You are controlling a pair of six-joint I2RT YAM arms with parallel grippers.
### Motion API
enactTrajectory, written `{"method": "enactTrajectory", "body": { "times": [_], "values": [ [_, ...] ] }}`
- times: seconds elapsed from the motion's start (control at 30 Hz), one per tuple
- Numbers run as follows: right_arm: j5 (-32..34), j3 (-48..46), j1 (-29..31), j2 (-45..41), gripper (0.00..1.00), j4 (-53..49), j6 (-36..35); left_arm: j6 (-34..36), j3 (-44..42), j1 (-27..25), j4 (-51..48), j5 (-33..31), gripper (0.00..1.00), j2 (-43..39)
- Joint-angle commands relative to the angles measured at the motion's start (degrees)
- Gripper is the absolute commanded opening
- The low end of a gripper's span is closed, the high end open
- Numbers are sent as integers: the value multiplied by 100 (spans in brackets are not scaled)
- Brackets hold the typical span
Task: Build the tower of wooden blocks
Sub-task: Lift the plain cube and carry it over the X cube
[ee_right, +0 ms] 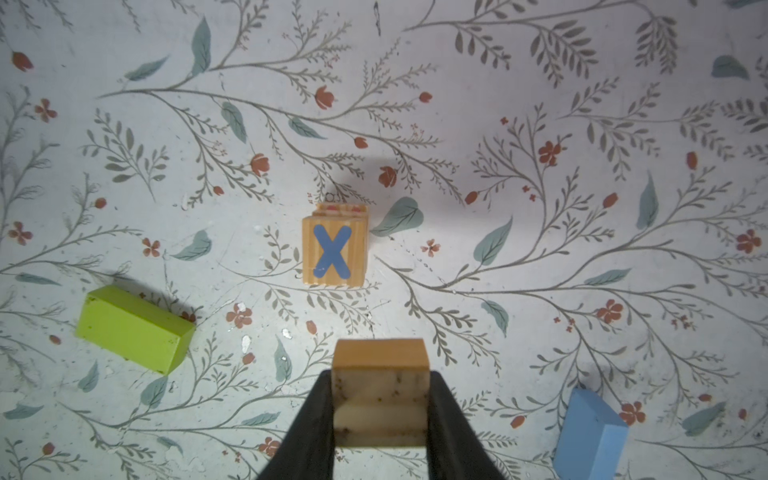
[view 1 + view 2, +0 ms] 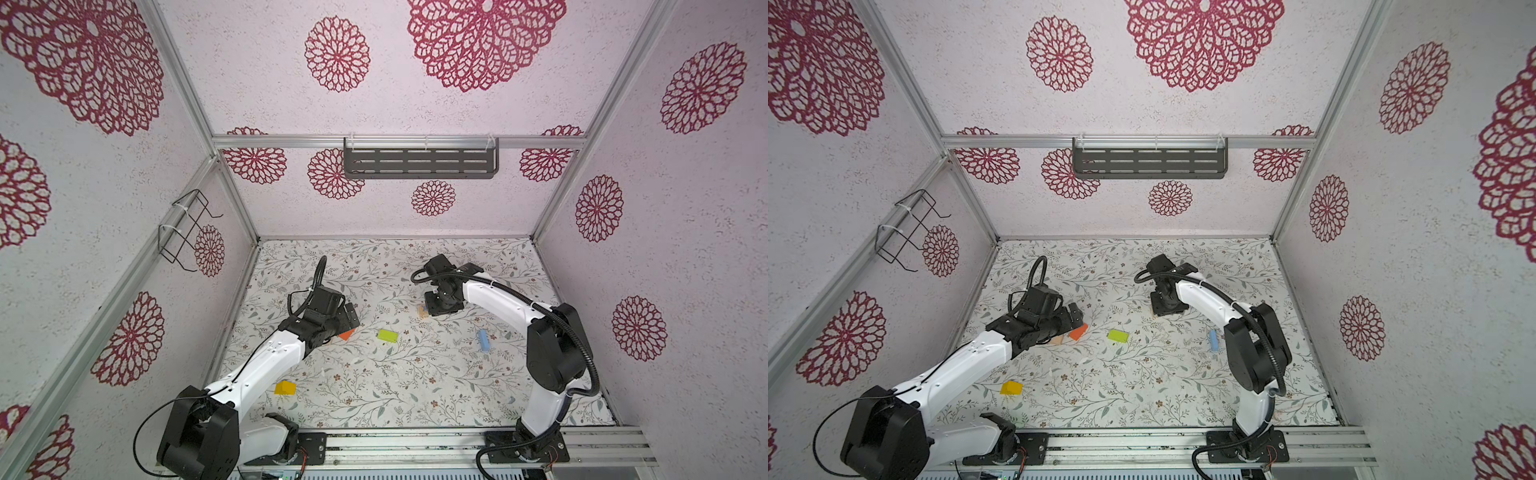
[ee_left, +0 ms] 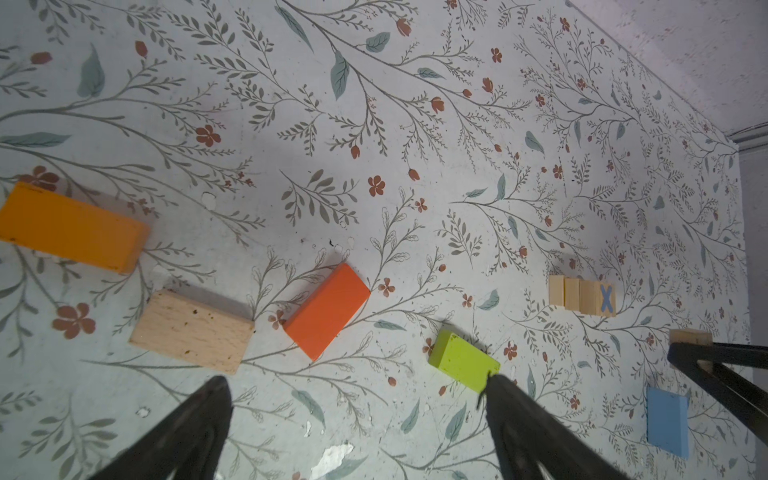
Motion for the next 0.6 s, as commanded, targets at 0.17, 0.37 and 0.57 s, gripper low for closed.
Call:
{"method": "enactTrajectory", "body": {
  "times": [0.17, 0.37, 0.57],
  "values": [
    [-38, 619, 63, 426, 35, -328, -12, 257, -54, 52, 106, 51, 97, 151],
    [-21, 908, 108, 731, 35, -377, 24, 266, -135, 54, 292, 121, 97, 347],
    [-38, 977, 153, 864, 35, -365, 82, 310, -153, 57, 326, 130, 97, 477]
  ]
}}
